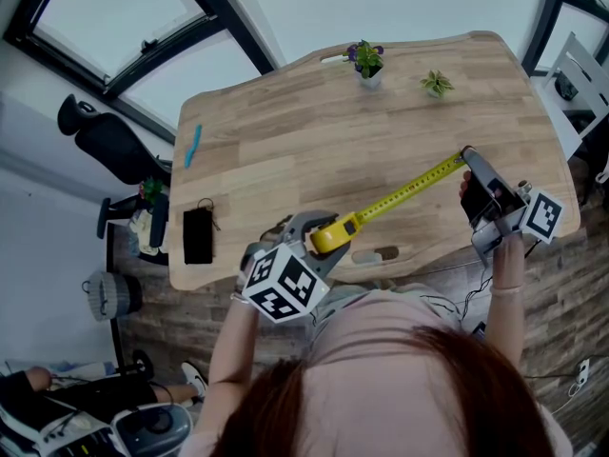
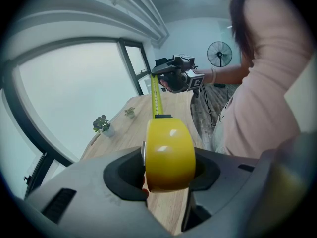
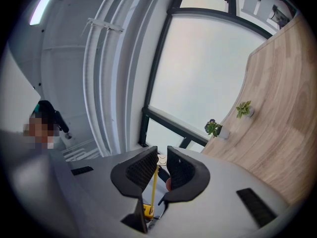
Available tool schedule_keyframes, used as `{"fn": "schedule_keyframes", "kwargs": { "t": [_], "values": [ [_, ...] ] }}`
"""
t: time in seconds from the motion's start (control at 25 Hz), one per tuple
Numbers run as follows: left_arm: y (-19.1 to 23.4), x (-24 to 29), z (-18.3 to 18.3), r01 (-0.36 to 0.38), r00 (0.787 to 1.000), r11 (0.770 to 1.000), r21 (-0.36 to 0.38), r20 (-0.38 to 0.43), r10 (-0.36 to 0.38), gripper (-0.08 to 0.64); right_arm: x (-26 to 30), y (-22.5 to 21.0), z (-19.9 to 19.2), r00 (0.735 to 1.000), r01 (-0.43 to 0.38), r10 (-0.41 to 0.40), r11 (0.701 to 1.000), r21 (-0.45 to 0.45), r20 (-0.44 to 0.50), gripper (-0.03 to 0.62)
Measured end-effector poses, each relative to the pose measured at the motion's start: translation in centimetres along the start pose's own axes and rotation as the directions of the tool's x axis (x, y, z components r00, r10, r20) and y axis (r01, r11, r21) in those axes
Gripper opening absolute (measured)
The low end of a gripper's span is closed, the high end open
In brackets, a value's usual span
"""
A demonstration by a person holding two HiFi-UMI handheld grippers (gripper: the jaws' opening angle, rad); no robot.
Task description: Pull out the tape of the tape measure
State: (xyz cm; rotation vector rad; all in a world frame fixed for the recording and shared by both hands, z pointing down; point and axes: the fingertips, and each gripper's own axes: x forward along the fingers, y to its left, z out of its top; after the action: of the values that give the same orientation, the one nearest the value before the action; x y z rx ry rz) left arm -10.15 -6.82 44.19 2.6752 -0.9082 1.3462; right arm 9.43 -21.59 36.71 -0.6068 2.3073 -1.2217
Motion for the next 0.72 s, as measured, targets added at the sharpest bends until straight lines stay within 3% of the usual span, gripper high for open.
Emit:
{"fn": "schedule_keyframes", "kwargs": {
  "t": [0.72],
  "values": [
    [0.6,0.2,1.6,-0.025,0.999,1.0,-0.011,0.032,0.026,0.176,1.7,0.2,-2.0,0.999,-0.028,0.029,0.999,0.031,-0.032,0.054]
  ]
}}
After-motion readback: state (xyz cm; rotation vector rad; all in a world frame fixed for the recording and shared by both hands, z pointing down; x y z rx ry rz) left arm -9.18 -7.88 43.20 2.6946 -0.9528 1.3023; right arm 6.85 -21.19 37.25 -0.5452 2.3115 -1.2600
